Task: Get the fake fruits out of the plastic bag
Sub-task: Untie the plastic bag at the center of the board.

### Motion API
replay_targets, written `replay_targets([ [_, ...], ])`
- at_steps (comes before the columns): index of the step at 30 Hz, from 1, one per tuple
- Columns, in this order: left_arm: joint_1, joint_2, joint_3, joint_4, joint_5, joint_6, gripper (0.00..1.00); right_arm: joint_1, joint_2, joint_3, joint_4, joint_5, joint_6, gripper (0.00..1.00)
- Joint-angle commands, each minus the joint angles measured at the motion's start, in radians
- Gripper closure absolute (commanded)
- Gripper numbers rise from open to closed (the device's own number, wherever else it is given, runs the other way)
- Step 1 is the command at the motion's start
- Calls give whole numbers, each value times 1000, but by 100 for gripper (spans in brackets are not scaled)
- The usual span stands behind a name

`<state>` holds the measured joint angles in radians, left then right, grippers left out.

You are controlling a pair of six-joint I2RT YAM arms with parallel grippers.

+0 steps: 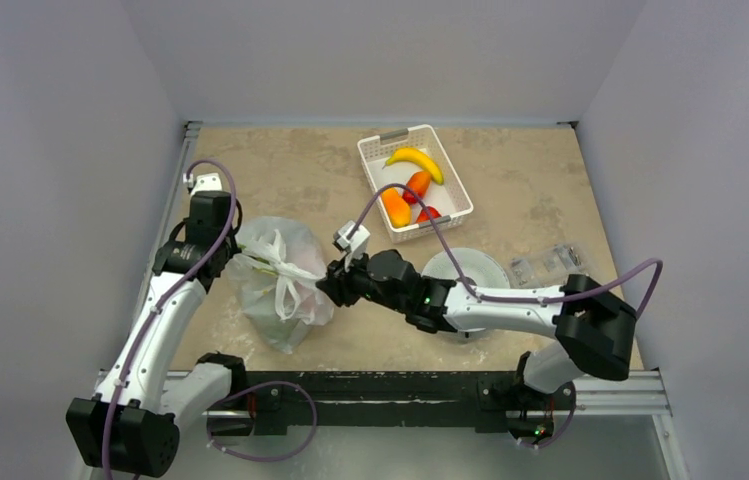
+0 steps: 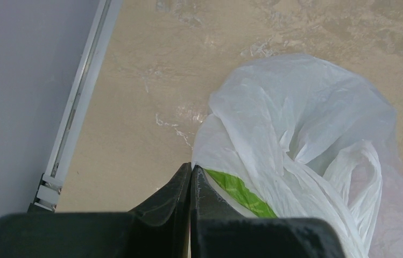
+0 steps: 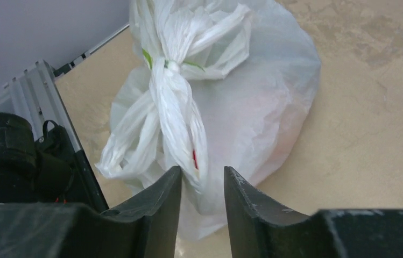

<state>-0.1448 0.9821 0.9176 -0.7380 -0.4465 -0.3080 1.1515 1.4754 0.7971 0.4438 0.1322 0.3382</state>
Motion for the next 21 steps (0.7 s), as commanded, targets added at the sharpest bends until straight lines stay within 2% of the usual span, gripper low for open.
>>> replay_targets([
  [1, 10, -22, -6, 72, -17, 38, 100, 1, 56, 208, -215, -23, -172, 58],
  [6, 10, -10, -4, 74, 7, 42, 100, 2, 145, 374, -312, -35, -229, 35],
  [8, 10, -7, -5, 71, 9, 44, 100, 2, 184, 432, -338, -42, -243, 30],
  [18, 9, -10, -5, 72, 12, 44, 100, 24, 355, 652, -442, 52, -255, 31],
  [21, 10, -10, -5, 73, 14, 43, 100, 28, 364, 660, -439, 74, -245, 44],
])
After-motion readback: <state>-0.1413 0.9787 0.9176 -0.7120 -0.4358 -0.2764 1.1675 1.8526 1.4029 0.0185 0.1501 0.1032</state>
